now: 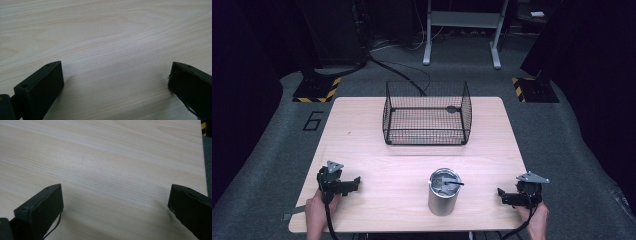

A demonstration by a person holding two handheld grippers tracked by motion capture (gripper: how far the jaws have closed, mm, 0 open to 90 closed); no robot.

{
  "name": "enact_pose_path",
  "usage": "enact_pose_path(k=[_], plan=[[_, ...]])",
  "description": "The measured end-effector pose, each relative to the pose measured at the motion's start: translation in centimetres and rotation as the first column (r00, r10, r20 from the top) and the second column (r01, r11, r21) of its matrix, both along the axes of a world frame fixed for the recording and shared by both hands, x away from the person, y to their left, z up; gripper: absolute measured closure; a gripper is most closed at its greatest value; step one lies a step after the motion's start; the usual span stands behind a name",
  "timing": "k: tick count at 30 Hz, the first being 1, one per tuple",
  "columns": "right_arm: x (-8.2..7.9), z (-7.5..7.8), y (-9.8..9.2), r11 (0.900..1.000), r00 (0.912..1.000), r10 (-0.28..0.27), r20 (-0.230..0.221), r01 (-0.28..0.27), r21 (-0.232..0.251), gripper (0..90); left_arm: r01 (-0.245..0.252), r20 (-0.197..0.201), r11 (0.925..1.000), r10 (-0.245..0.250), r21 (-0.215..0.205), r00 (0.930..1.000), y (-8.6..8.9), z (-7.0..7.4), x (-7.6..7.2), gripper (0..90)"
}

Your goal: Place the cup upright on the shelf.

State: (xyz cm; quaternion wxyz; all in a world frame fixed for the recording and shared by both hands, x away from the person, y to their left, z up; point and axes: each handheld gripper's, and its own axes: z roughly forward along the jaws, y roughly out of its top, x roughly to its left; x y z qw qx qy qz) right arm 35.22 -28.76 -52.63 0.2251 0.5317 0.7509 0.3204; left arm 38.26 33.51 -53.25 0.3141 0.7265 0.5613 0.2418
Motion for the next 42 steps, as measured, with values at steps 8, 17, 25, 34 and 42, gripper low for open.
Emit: enact_pose_path(k=[8,17,25,34,42], plan=[[-1.4,1.8,1.9,0.998,0.9977,0.055,0.040,-0.056,0.037,0.0,0.000,0.000,1.0000,0.000,-0.001,1.0000,0.0,0.0,0.0,0.0],[-2.3,3.4,4.4,0.986,0.9869,0.148,0.064,-0.152,0.063,0.0,0.000,0.000,1.0000,0.000,0.000,1.0000,0.0,0.0,0.0,0.1],[-2.8,4.4,6.1,0.971,0.9725,0.217,0.083,-0.224,0.086,0.0,0.000,0.000,1.0000,0.000,0.000,1.0000,0.0,0.0,0.0,0.1],[-3.6,5.6,7.7,0.944,0.9487,0.299,0.103,-0.310,0.112,0.0,0.000,0.000,1.0000,0.000,0.000,1.0000,0.0,0.0,0.0,0.1],[-4.2,6.9,9.3,0.921,0.9236,0.363,0.121,-0.376,0.104,0.0,0.000,0.000,1.0000,0.000,0.000,1.0000,0.0,0.0,0.0,0.0]])
